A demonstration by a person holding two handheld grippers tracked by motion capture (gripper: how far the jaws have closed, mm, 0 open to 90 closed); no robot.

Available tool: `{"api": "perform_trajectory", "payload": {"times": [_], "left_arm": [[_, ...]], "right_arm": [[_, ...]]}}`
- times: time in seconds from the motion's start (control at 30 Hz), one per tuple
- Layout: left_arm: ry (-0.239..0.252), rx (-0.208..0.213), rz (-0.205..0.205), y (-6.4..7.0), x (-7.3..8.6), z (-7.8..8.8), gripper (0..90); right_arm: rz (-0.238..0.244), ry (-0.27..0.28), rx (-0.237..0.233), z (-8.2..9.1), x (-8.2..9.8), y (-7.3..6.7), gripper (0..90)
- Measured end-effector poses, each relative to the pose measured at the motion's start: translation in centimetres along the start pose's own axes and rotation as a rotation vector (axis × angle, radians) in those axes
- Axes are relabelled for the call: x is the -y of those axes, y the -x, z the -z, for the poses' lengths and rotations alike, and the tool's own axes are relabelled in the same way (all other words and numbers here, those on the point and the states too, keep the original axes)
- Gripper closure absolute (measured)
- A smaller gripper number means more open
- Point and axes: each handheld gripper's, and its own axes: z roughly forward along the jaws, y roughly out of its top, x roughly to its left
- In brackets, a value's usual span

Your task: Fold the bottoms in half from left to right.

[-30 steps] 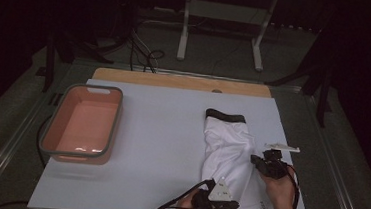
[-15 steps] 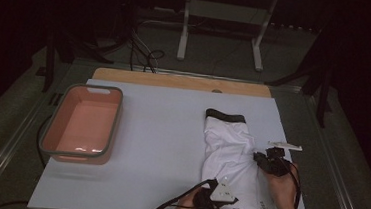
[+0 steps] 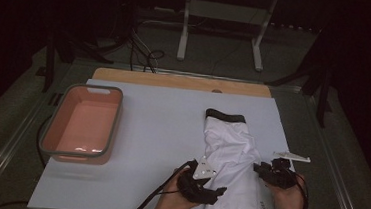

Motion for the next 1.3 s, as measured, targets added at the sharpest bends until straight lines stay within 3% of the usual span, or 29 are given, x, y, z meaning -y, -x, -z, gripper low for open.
{"api": "perform_trajectory", "payload": {"times": [0.2, 0.43, 0.7, 0.93, 1.07, 1.23, 1.3], "left_arm": [[-0.017, -0.021, 0.017, -0.7, 0.8, 0.2, 43.3], [-0.057, 0.001, 0.03, -0.8, 2.3, -0.2, 48.2], [-0.111, 0.028, 0.027, -0.4, 3.6, -1.2, 52.6], [-0.154, 0.063, 0.034, -0.1, 4.7, -2.4, 56.9], [-0.19, 0.09, -0.008, 0.6, 4.8, -3.2, 67.0], [-0.205, 0.099, -0.053, 1.4, 4.4, -3.8, 87.5], [-0.203, 0.103, -0.069, 1.6, 4.2, -3.8, 89.0]], "right_arm": [[0.019, -0.04, -0.006, 0.1, 1.1, -0.6, 64.6], [0.033, -0.077, 0.021, -0.6, 1.4, -0.6, 68.9], [0.063, -0.074, 0.018, -0.9, 1.1, -0.9, 88.7], [0.071, -0.054, 0.028, -0.3, 1.0, -0.7, 89.5], [0.063, -0.056, 0.034, -0.2, 1.0, -0.4, 89.5], [0.064, -0.055, 0.041, 0.0, 1.1, -0.2, 89.5], [0.059, -0.054, 0.044, 0.1, 1.1, -0.1, 89.5]]}}
